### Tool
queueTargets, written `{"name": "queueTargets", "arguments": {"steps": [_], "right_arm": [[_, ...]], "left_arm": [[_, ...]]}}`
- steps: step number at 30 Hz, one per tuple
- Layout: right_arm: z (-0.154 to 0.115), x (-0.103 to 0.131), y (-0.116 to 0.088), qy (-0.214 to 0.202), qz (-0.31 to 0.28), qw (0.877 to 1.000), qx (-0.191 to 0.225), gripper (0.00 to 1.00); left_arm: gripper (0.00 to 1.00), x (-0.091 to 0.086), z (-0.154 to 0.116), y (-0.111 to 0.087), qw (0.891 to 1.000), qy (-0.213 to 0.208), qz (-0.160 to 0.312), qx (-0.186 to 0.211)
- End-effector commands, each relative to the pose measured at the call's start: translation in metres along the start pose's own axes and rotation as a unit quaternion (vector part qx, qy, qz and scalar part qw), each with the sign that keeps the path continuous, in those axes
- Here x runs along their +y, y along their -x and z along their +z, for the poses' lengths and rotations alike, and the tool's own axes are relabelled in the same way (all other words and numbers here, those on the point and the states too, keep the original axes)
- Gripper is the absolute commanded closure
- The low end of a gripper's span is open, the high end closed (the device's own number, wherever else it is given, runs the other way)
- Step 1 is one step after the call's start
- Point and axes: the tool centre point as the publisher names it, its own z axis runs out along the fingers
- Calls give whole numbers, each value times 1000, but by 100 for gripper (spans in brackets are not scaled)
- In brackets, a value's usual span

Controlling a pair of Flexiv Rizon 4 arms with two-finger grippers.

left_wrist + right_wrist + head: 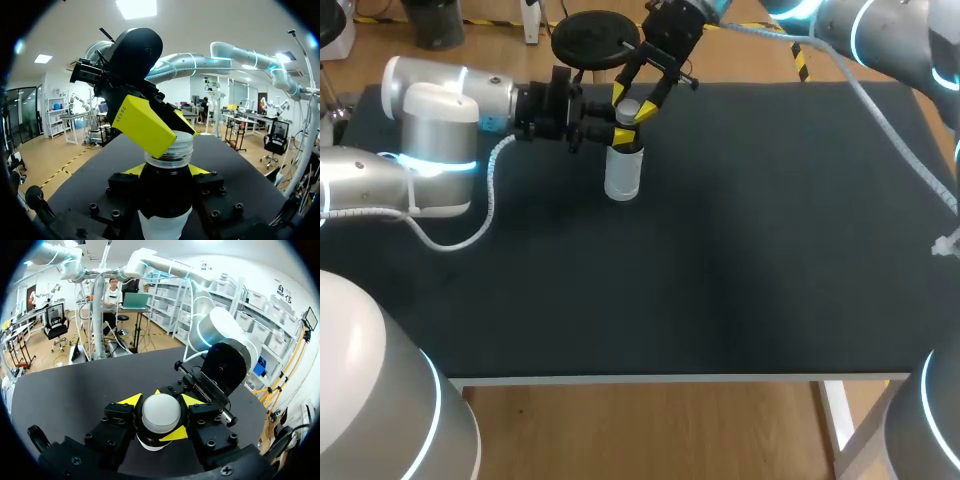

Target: Unscrew the bottle cap

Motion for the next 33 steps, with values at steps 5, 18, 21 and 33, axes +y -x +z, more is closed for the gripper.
{"name": "queueTargets", "arguments": {"steps": [5, 18, 21, 33], "right_arm": [[1, -3, 0, -2, -9, 969, 245, 100], [1, -5, -10, -24, -39, 935, 351, 100], [2, -5, -12, -23, -46, 929, 368, 100], [2, -6, -10, -26, -51, 927, 370, 0]], "left_arm": [[100, 1, 0, 5, 1000, 0, -1, 1], [100, 1, 0, 5, 1000, 0, -1, 1], [100, 1, 0, 5, 1000, 0, -1, 1], [100, 1, 0, 5, 1000, 0, -1, 1]]}}
